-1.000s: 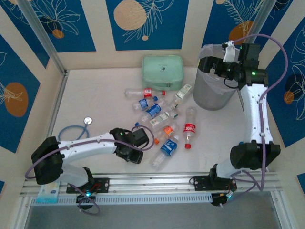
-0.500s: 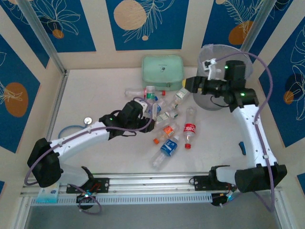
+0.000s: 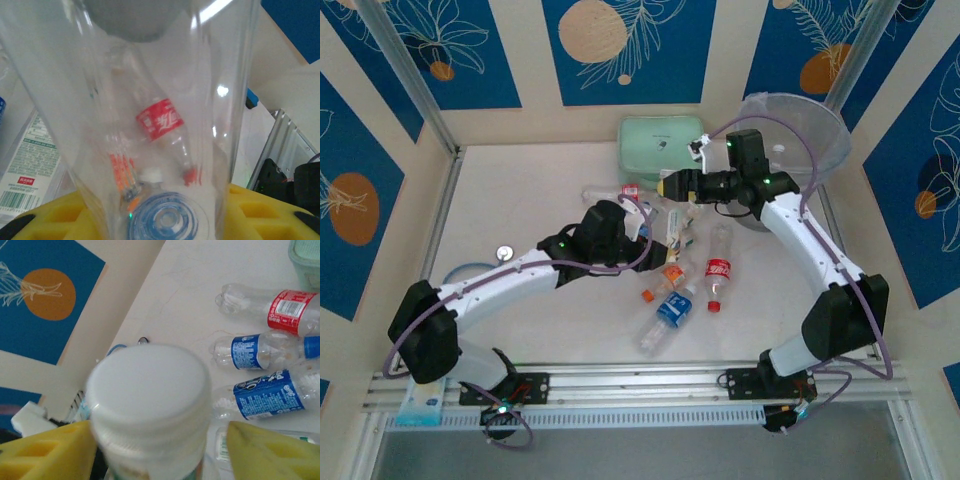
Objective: Put the plastic bottles in the bin
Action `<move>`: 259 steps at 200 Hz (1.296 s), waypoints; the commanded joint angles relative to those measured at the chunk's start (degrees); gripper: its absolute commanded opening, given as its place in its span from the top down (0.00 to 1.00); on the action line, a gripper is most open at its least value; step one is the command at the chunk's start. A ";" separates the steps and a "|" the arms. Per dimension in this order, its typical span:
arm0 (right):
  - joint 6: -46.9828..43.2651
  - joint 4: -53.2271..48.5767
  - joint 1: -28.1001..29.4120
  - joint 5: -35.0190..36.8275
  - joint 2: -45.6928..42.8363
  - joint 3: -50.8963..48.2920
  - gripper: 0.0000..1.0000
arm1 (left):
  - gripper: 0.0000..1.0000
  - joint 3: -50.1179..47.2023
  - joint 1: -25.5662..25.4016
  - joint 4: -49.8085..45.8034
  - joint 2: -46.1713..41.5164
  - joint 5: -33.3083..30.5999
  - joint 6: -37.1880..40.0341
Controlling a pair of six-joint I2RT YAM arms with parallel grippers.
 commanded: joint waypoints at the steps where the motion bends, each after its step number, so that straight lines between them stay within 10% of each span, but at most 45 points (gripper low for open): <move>1: 0.89 1.33 0.54 1.00 0.53 -0.40 0.46 | 0.59 -0.03 0.10 2.54 0.62 2.75 1.17; 38: 0.78 0.29 0.45 3.83 0.01 -0.07 0.72 | 0.48 -1.22 0.19 2.16 0.37 0.48 1.68; 75: -3.88 -5.56 0.08 10.09 -0.91 5.93 0.96 | 0.00 -1.86 0.14 1.40 -0.88 -0.32 2.53; 129: -10.34 -6.97 -3.86 24.12 -6.94 12.96 1.00 | 0.00 -5.12 0.19 1.43 -2.46 -2.09 3.41; 156: -11.22 0.70 -3.38 46.05 -11.18 11.83 1.00 | 0.00 -4.96 0.18 0.67 -1.67 -1.36 3.85; 259: -19.21 -11.80 -20.94 45.27 10.33 41.30 1.00 | 0.00 -7.35 0.19 -1.20 -3.56 -3.27 2.01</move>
